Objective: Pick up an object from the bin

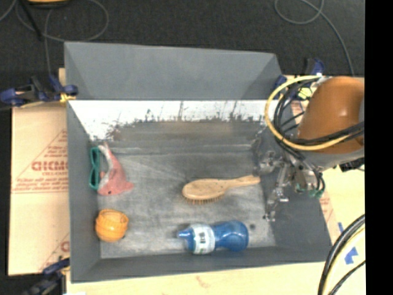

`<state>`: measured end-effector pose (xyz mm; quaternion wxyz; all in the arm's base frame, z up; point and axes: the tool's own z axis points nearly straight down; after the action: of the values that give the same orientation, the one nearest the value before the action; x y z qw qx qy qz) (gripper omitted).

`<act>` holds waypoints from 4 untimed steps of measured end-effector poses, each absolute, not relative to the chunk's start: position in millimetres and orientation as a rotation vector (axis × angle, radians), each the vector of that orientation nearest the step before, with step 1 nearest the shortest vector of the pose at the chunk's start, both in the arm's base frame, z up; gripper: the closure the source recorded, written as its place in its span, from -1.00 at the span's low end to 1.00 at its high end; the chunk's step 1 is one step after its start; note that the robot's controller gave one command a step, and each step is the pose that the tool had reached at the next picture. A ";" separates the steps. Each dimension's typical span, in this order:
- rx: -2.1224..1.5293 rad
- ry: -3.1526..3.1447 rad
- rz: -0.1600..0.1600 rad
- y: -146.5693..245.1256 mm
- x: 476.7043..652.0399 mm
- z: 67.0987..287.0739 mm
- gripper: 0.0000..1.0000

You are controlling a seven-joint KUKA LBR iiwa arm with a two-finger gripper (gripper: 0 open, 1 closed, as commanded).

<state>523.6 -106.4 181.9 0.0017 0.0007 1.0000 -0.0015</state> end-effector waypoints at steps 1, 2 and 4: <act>0.002 3.138 -0.005 -106.4 523.6 181.9 -1.00; -0.146 3.139 -0.001 -107.5 515.5 194.2 -1.00; -0.202 3.120 -0.004 -82.4 547.4 172.9 -1.00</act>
Offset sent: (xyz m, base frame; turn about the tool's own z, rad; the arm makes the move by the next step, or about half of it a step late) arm -0.0279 -0.0086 0.0541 -0.3253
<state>547.4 -82.4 172.9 0.0075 -0.0645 0.9979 -0.0013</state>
